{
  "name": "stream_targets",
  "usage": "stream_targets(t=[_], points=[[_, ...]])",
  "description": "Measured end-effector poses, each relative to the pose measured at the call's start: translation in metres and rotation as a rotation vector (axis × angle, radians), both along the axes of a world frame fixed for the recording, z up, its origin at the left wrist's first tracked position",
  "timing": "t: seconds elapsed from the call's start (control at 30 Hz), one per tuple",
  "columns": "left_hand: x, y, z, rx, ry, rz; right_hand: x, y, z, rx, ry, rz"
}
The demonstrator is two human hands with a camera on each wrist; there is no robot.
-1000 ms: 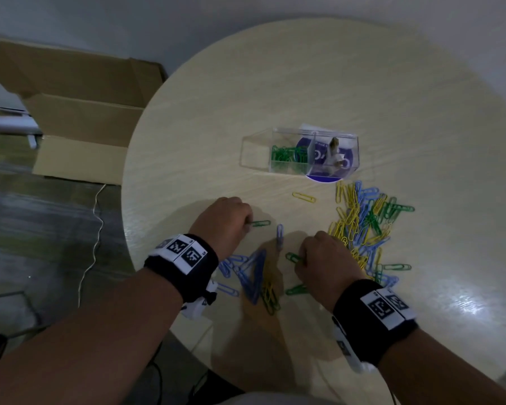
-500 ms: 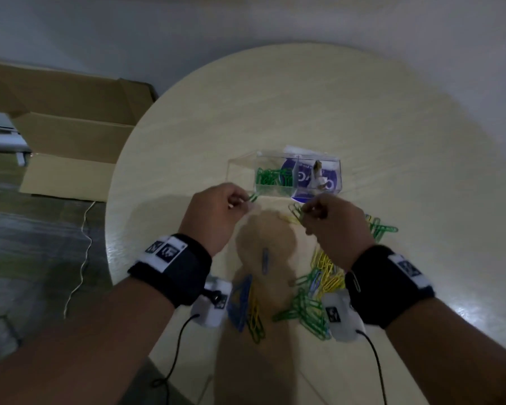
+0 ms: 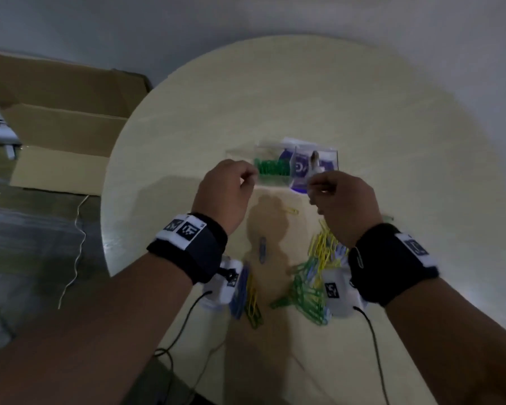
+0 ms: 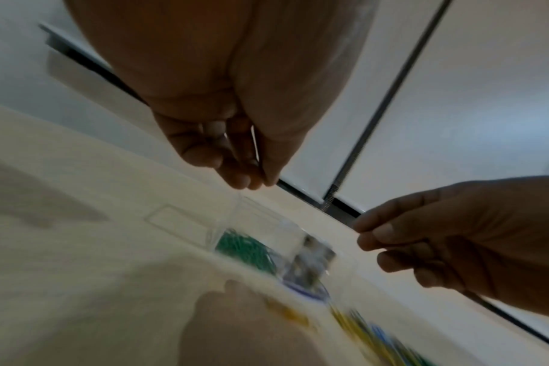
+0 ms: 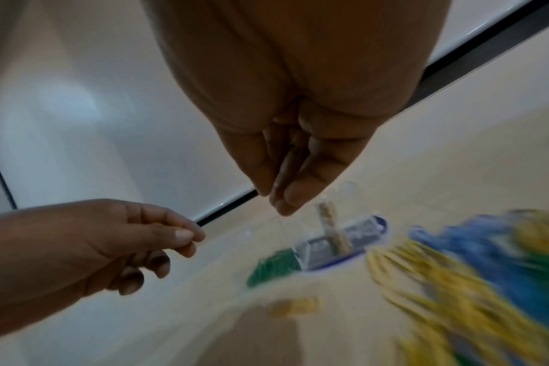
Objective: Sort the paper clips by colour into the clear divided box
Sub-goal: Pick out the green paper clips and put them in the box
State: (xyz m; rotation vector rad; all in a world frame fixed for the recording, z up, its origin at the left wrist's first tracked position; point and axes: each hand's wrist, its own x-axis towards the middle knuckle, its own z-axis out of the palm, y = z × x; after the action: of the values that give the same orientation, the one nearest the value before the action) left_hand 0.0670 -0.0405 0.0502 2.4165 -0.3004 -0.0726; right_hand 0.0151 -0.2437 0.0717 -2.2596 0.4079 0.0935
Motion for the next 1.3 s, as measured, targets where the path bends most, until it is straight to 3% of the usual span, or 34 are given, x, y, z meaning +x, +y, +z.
stream_targets(t=[0.2,0.3,0.4,0.53,0.77,0.93,1.07,1.2,1.3], points=[[-0.121,0.027,-0.030,0.211,-0.006,-0.608,-0.128,-0.010,-0.031,-0.302,0.020,0.318],[-0.161,0.025,-0.042,0.330,0.002,-0.707,-0.166,-0.008,-0.052,-0.471,0.111,0.591],[-0.169,0.029,-0.043,0.431,-0.007,-0.620,-0.174,-0.005,-0.058,-0.536,0.208,0.684],[-0.160,0.036,-0.041,0.469,-0.013,-0.427,-0.155,0.000,-0.068,-0.570,0.162,0.693],[-0.136,0.033,-0.034,0.394,-0.066,-0.141,-0.132,-0.022,-0.063,-0.503,0.005,0.450],[-0.134,0.020,-0.036,0.378,-0.126,-0.147,-0.117,-0.030,-0.062,-0.577,-0.088,0.632],[-0.141,0.012,-0.044,0.409,-0.054,-0.162,-0.087,-0.024,-0.066,-0.640,0.028,0.780],[-0.147,0.004,-0.044,0.428,-0.075,-0.180,-0.077,-0.042,-0.070,-0.672,0.126,0.706],[-0.139,-0.006,-0.043,0.393,-0.129,-0.192,-0.083,-0.051,-0.064,-0.621,0.060,0.605]])
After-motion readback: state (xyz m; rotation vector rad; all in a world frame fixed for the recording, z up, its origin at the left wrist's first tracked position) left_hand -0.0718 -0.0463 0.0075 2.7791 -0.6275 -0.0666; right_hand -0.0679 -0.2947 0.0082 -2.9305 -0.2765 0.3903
